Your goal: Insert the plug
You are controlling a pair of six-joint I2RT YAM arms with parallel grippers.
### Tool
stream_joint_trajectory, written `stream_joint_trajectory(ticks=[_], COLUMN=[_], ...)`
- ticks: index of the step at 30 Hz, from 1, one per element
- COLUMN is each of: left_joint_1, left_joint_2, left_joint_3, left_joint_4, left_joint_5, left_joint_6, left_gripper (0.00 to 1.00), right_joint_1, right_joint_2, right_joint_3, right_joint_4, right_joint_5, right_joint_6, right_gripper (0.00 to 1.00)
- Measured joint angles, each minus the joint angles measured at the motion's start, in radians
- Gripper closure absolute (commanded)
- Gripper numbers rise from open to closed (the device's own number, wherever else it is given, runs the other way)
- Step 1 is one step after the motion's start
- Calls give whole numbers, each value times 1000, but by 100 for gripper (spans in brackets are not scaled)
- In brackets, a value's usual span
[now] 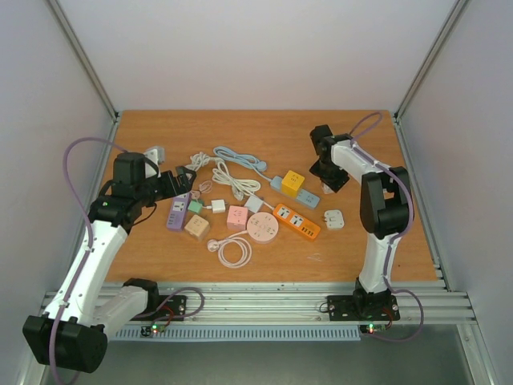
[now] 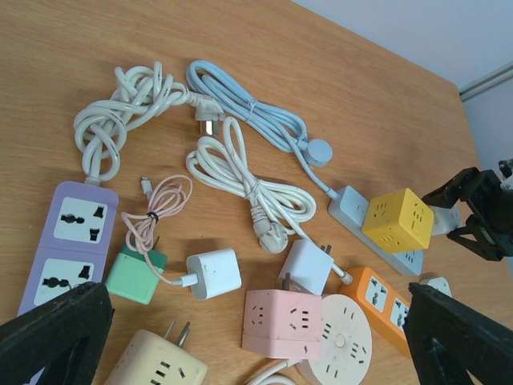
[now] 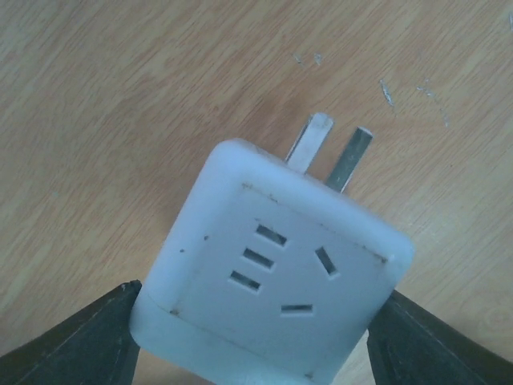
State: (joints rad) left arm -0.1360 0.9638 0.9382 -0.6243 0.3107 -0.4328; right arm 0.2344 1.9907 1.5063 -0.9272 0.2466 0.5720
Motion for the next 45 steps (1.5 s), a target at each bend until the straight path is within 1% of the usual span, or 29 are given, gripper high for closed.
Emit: stream_joint_trajectory(ticks=[4,13,22,27,31,34,39,41,45], left_joint_1=[3,10,12,13,13,13,12,10,-10], left_joint_2=[0,0,0,0,0,0,12,18,32], left_joint_3=[0,0,-2,-6,-12,-22,-35,-42,-50], left_joint_4=[0,1,12,18,34,55,95,114,146], left_joint_5=[1,17,38,52,76,105,163,188,243], left_joint_6=[0,1,1,1,0,-1,-13,-29,-83], left_gripper=[1,1,1,1,1,1,1,1,1], right_joint_1=[-6,-16,-18,-18,-13,5,72,88,141], right_joint_2=[-3,-82,-287,-360,-428,-498,-653,-683,-736], right_joint_3=[-9,-99,-198,-253,-335,-394,-465,-470,-477], right_joint_4=[18,85,117,140,168,193,243,255,309], right_joint_5=[-13,-83,-220,-312,-391,-419,-459,-476,-534], right_joint_6=[-2,-28,-97,-148,-212,-266,-354,-375,-439], right_gripper=[39,47,48,48,50,50,50,49,45])
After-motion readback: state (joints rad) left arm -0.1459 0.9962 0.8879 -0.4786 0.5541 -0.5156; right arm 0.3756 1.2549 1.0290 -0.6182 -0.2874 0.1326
